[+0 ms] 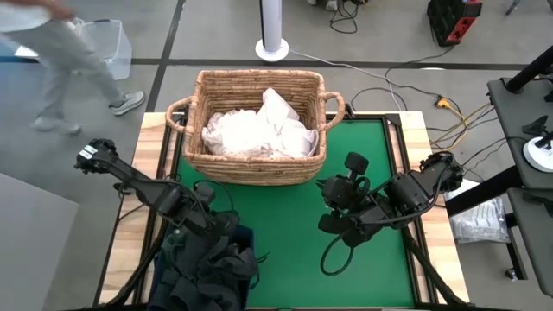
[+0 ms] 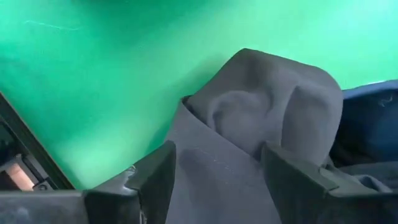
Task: Sort clothes
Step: Put the black shorts into the laundry bin
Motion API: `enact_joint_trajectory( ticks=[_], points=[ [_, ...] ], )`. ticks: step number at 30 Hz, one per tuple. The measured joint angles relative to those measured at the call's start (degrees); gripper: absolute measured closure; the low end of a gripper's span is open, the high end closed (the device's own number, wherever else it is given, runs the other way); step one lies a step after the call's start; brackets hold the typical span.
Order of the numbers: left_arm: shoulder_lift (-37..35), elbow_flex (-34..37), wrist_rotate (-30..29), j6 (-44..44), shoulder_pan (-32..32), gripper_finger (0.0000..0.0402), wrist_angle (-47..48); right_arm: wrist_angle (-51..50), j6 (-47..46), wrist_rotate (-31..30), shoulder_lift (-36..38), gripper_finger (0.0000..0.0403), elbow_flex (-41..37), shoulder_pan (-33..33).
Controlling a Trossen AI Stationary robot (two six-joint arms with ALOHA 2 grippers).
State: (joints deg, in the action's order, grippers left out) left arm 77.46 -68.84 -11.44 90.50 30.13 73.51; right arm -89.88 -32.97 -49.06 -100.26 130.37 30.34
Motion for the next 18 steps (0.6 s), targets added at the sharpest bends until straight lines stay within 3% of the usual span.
enact_joint_trajectory(
  ticks=[18],
  points=[
    [0.88, 3.19, -0.11, -4.13, -0.04, 0.0244, -5.58, 0.19, -0.04, 0.11, -0.01, 0.039, 0.0, 0.01]
  ],
)
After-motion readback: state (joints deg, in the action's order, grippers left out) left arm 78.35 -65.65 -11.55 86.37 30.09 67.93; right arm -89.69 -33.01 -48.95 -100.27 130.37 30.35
